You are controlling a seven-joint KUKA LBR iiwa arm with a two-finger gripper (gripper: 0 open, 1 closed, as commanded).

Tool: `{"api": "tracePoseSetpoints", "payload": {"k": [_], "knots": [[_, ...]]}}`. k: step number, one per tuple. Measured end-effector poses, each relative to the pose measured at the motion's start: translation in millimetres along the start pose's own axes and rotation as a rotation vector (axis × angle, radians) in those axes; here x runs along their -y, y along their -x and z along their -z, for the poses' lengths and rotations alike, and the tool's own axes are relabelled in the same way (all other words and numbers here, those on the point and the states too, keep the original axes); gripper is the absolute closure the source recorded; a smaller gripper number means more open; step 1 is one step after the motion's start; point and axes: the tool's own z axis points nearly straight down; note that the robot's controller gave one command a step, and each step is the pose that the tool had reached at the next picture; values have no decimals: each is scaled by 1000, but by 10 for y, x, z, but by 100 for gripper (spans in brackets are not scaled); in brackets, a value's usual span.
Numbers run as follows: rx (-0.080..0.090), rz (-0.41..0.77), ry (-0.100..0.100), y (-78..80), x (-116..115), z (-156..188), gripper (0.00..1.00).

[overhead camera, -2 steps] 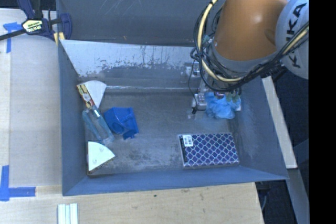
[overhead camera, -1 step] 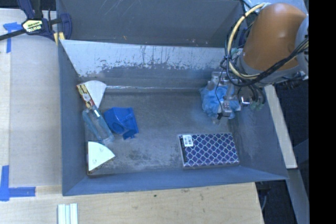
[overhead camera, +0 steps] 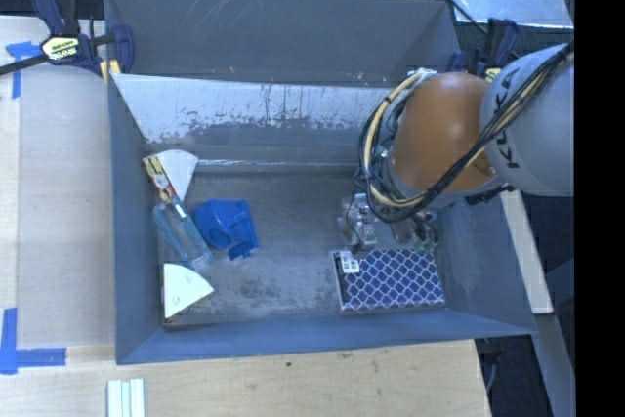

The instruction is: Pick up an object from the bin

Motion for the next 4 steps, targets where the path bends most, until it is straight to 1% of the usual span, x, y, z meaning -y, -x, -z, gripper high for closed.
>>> {"api": "tracePoseSetpoints", "payload": {"k": [1, 2, 3, 4], "knots": [[0, 0, 0, 0, 0, 0, 100], [6, 298, -2, -184, 167, 371, 100], [2, -177, 0, -117, 379, 1227, 0], [4, -180, 0, -106, 403, 1285, 0]]}}
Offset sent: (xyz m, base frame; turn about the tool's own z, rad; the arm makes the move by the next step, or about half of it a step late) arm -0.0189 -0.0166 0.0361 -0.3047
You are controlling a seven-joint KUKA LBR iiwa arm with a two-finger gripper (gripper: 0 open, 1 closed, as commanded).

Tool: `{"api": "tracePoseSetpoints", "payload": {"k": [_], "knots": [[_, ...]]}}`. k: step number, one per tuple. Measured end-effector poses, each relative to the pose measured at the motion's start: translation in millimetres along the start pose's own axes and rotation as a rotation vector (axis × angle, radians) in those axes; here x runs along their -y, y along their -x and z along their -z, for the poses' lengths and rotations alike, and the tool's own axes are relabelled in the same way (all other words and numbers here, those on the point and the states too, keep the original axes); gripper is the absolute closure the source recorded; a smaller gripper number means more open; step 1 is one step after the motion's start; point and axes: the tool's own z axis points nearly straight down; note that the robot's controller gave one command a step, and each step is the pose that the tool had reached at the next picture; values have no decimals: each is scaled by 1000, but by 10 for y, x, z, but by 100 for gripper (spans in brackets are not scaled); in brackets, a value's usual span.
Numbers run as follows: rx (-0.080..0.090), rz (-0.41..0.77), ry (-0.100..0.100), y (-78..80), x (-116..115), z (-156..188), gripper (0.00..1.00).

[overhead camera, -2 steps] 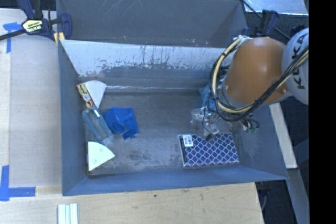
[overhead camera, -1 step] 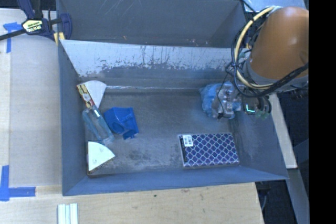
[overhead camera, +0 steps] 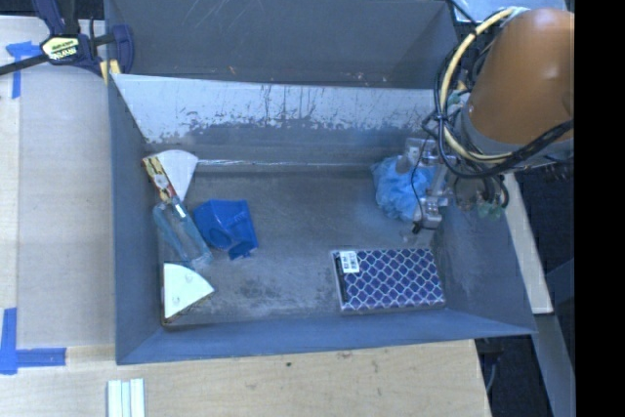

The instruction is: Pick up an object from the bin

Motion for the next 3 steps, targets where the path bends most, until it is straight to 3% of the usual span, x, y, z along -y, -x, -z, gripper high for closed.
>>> {"api": "tracePoseSetpoints", "payload": {"k": [1, 2, 3], "knots": [[0, 81, 1, 720, -195, -925, 0], [1, 46, 0, 446, -121, -1095, 0], [9, 42, 0, 769, 48, -722, 0]]}}
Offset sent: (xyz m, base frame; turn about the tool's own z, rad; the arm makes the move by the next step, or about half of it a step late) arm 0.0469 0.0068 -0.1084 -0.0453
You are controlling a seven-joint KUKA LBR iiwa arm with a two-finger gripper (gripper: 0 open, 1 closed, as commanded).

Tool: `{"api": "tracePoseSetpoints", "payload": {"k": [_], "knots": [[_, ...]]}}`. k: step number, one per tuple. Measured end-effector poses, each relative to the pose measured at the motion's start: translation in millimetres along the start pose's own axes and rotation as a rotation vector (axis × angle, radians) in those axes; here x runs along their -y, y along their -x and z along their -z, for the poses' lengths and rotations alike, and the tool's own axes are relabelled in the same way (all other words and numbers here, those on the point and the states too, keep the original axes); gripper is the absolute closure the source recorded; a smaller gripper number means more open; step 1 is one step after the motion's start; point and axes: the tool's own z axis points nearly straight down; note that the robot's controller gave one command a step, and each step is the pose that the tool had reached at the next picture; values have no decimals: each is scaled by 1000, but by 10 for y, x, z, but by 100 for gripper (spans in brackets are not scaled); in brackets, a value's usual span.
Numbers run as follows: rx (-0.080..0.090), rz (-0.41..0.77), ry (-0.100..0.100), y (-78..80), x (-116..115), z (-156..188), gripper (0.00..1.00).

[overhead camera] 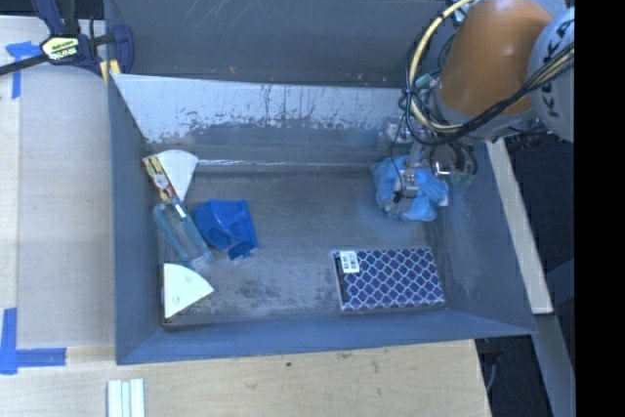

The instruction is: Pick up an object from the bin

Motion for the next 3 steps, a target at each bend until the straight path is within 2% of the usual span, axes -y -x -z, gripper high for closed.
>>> {"api": "tracePoseSetpoints", "payload": {"k": [1, 2, 3], "knots": [[-8, 36, 1, -251, 411, -886, 0], [9, 210, -1, 192, 300, -405, 0], [-7, 224, 2, 81, 374, -626, 0]]}}
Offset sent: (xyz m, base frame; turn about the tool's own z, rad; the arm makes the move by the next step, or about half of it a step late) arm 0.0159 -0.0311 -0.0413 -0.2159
